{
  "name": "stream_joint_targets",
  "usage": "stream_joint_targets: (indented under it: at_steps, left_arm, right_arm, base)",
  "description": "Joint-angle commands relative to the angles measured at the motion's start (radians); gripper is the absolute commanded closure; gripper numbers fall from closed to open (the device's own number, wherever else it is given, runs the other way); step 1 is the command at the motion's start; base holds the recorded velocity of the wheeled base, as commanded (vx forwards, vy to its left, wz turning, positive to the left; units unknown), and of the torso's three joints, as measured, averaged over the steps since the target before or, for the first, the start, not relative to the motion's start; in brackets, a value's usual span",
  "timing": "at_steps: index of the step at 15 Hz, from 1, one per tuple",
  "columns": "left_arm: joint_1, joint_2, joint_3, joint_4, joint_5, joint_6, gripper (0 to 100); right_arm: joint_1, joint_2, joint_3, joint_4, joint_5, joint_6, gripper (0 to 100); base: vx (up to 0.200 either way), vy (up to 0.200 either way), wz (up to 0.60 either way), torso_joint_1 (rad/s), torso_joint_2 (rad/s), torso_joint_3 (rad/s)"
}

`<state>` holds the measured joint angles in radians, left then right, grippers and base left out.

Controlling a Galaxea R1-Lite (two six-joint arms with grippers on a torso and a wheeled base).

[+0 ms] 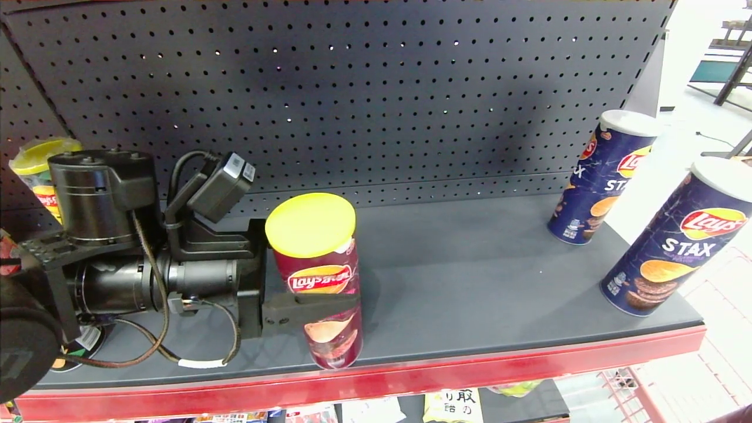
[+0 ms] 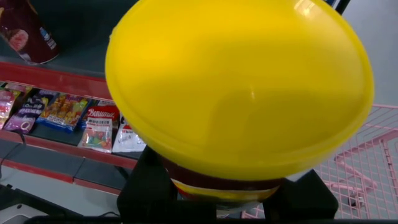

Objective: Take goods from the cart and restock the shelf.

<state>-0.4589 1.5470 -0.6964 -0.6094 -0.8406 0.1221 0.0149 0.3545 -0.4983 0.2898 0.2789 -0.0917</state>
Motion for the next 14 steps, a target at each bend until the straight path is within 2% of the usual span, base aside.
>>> stream_joint_targets:
  at_steps: [1, 4, 6, 11, 12, 14]
  left_arm:
    - [0.003, -0.001, 0.003, -0.004, 0.002, 0.002, 0]
    - [0.023, -0.021, 0.014, -0.004, 0.017, 0.002, 0]
    - [0.055, -0.058, 0.063, -0.004, 0.028, 0.002, 0]
    - [0.198, -0.217, 0.202, -0.001, 0.028, 0.001, 0]
    - [0.260, -0.260, 0.236, -0.001, 0.041, 0.001, 0]
    - [0.324, -0.326, 0.282, 0.000, 0.087, -0.001, 0]
  right_arm:
    - [0.000, 0.000, 0.000, 0.000, 0.000, 0.000, 100]
    - [0.000, 0.001, -0.002, 0.000, 0.002, 0.000, 100]
    - [0.002, 0.006, 0.000, 0.000, 0.005, 0.000, 100]
    - [0.005, 0.049, 0.012, 0.000, 0.009, 0.000, 100]
    - [0.005, 0.066, 0.010, 0.000, 0.011, -0.003, 100]
    - [0.005, 0.080, 0.014, 0.000, 0.019, -0.017, 100]
  base:
    - [0.000, 0.000, 0.00, 0.000, 0.00, 0.000]
    - [0.000, 0.000, 0.00, 0.000, 0.00, 0.000]
    - [0.000, 0.000, 0.00, 0.000, 0.00, 0.000]
    - [0.000, 0.000, 0.00, 0.000, 0.00, 0.000]
    - [0.000, 0.000, 0.00, 0.000, 0.00, 0.000]
    - [0.000, 0.000, 0.00, 0.000, 0.00, 0.000]
